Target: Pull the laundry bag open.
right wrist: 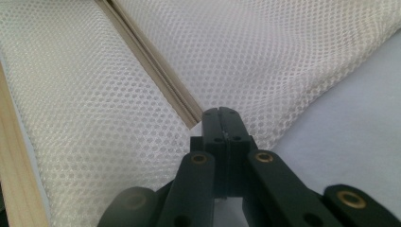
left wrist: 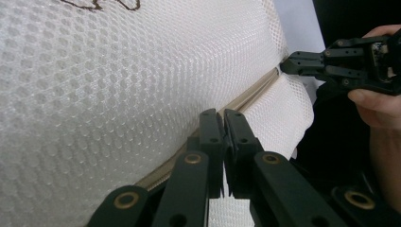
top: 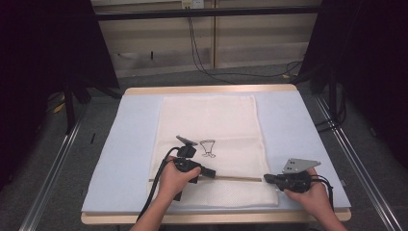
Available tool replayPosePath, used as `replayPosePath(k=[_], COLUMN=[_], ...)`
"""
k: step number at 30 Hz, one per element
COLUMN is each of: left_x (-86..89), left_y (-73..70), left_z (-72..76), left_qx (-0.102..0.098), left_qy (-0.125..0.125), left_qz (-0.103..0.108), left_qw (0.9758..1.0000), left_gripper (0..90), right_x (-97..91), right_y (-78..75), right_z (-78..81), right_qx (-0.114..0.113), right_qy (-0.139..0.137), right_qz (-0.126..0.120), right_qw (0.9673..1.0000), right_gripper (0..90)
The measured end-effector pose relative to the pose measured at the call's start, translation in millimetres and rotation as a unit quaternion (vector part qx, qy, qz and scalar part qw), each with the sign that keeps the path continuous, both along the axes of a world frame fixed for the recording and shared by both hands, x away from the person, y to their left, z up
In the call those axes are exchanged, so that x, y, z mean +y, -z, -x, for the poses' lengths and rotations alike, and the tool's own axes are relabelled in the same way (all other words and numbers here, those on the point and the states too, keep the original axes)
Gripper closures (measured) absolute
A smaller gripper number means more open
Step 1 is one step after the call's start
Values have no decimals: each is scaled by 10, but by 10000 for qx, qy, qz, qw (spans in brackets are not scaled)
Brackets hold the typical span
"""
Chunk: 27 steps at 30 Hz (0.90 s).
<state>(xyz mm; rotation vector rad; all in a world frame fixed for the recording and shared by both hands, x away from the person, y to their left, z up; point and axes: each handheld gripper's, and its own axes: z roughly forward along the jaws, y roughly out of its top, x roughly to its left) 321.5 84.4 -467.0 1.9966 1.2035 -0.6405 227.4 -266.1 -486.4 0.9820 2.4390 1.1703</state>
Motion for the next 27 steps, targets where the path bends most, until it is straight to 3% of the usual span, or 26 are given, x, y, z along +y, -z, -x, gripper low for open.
replayPosePath(k=[27], left_x=[59], left_y=[-27], left_z=[-6], left_qx=[34], left_qy=[38], left_qz=[76], left_qw=[10000], left_gripper=[874], right_x=[1], right_y=[1], right_z=[-3], right_qx=[9], right_qy=[22], right_qz=[-10], right_qw=[10000], right_gripper=[900])
